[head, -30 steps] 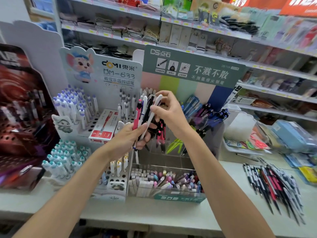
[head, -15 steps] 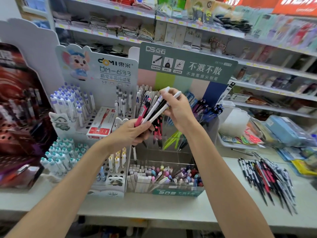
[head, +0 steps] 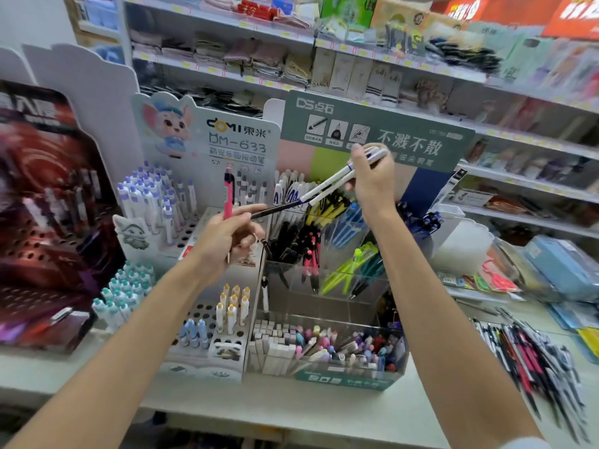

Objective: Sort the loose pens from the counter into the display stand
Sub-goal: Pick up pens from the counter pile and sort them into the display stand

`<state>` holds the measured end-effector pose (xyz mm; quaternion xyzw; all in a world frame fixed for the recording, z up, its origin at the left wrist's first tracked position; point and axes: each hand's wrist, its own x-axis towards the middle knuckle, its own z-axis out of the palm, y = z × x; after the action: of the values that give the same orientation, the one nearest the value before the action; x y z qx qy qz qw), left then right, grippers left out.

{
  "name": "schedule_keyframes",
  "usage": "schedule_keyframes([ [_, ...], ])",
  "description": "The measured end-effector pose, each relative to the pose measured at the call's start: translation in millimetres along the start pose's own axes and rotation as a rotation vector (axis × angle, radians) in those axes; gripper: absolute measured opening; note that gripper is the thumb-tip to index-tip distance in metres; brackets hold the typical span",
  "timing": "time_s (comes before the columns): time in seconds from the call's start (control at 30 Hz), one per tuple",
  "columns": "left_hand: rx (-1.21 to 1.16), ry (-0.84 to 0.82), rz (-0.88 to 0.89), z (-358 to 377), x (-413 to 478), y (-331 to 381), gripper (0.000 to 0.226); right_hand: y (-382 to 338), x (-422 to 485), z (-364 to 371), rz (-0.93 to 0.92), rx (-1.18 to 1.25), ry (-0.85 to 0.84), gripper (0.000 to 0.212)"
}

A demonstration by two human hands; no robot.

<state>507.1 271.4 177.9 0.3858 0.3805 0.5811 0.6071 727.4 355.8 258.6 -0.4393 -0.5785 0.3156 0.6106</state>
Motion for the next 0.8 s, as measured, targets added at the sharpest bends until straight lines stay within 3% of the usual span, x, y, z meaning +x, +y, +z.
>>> schedule_keyframes([
  [0.27,-0.172,0.16,0.097,-8.3,7.7,10.3,0.029,4.5,22.0,14.9,-0.047,-0.036,0.097,0.019],
  [0.5,-0.144,0.093,0.078,-9.2,8.8,13.1,0.031,21.2,19.3,41.4,-0.238,-0.342,-0.044,0.014],
  [0.6,-0.134,0.086,0.056,-8.8,9.8,9.8,0.028,34.1,11.3,50.1,-0.337,-0.466,-0.135,0.025],
  [0.8,-0.128,0.103,0.068,-9.0,12.5,3.7,0.027,43.6,6.6,51.2,-0.203,-0.463,-0.257,0.036],
])
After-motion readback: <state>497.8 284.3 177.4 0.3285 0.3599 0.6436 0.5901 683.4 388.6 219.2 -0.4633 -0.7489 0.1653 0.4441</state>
